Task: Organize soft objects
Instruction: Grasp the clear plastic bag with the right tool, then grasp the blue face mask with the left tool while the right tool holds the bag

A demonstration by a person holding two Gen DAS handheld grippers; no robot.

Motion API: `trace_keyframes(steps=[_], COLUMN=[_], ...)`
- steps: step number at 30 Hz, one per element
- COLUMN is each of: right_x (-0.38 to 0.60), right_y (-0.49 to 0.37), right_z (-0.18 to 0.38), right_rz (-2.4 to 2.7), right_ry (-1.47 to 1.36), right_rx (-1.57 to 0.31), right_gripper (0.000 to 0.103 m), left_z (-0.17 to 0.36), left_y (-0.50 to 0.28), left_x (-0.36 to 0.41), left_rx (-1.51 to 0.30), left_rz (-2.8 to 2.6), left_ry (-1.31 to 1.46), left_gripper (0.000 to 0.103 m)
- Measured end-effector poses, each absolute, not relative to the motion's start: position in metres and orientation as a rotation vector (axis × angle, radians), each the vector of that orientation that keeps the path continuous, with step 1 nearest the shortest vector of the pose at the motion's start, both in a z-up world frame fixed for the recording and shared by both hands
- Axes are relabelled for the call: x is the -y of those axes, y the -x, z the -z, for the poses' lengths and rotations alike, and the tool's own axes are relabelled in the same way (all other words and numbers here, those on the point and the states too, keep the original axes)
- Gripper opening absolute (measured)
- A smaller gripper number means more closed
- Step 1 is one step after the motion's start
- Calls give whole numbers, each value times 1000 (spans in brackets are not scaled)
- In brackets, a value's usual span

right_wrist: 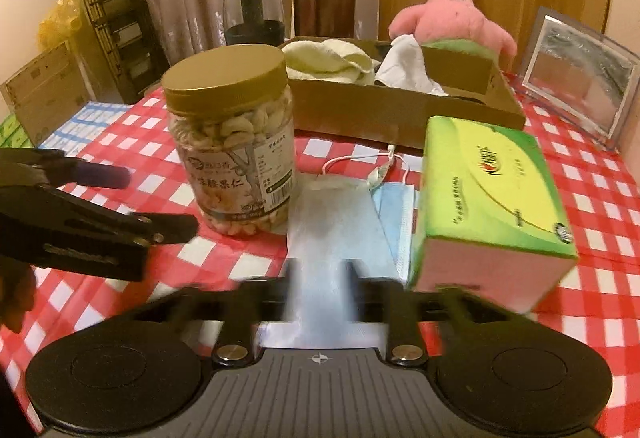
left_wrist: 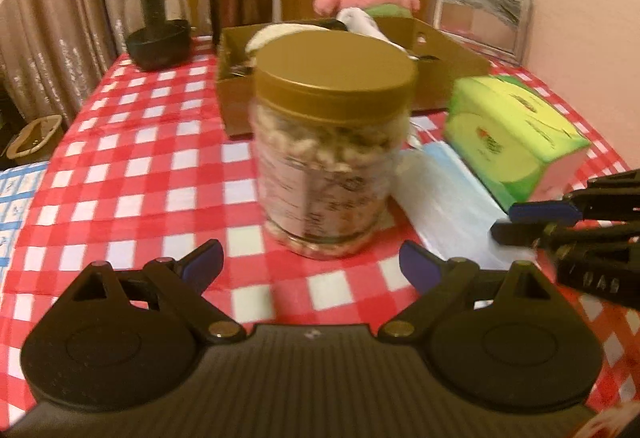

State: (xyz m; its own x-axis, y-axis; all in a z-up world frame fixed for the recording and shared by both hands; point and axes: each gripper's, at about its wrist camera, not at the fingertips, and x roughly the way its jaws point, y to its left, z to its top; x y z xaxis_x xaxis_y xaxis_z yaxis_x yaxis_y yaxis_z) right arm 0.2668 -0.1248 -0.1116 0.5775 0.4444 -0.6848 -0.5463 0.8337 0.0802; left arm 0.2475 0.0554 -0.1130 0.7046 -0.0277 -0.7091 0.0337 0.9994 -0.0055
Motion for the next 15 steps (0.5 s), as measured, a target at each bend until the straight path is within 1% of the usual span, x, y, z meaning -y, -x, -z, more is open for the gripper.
trace_keyframes(steps=[1,5,6,7,9,15], right_x=[124,114,112,110,106,98], right_y=[-269,-283,-285,-288,-294,-309], right_z=[113,123,124,127,131,145], right_rz=[-583,-595,-597,-595,-592,-563], right_ry=[135,148,149,153,151,158], right_rx=[-754,-771,-775,-778,-786,-826], right_gripper=[68,73,75,80,82,82], left_z=[112,111,111,111,110,110], left_y=[-248,-249,-250,-250,-250,-252], left_x=[-59,-69,-70,-71,-71,-68], left_rx=[-787,-788,-788,-786,-781,-778], left_rz=[25,6,8,9,12,30], left_ry=[-1,28,36,43,49,73], left_gripper=[94,94,94,94,94,94])
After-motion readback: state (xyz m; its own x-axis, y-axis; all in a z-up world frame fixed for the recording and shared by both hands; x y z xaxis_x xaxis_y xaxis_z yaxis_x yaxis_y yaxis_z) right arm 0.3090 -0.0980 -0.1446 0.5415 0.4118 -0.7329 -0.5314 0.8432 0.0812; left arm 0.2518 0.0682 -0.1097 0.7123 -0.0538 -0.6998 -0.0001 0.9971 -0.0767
